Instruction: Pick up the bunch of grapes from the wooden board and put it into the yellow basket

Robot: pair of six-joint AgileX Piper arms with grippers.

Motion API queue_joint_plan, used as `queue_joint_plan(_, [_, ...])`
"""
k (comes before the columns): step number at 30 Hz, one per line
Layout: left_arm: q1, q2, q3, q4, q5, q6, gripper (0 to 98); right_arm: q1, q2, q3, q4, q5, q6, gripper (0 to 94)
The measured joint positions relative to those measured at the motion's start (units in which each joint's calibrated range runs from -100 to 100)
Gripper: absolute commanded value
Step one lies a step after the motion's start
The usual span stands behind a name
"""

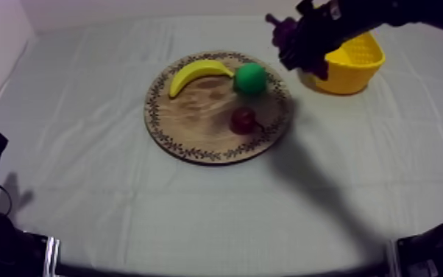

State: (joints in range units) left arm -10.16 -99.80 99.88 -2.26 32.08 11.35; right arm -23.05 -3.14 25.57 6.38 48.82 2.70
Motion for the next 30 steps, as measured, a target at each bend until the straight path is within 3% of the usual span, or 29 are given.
queue_joint_plan(11, [0.0, 0.0, 0.0, 0.0, 0.0, 0.0, 0.1, 8.31, -5.61, -0.77, -4.31, 5.47, 1.63, 41.8])
queue_joint_plan(21, [0.0, 0.0, 0.0, 0.0, 0.0, 0.0, 0.1, 13.51, -5.31, 3.38, -4.88, 3.35, 0.59, 41.6])
queue_joint_plan(30, [0.0, 0.0, 0.0, 0.0, 0.0, 0.0, 0.1, 16.11, -0.01, -3.7, -4.83, 1.96, 0.71, 41.5])
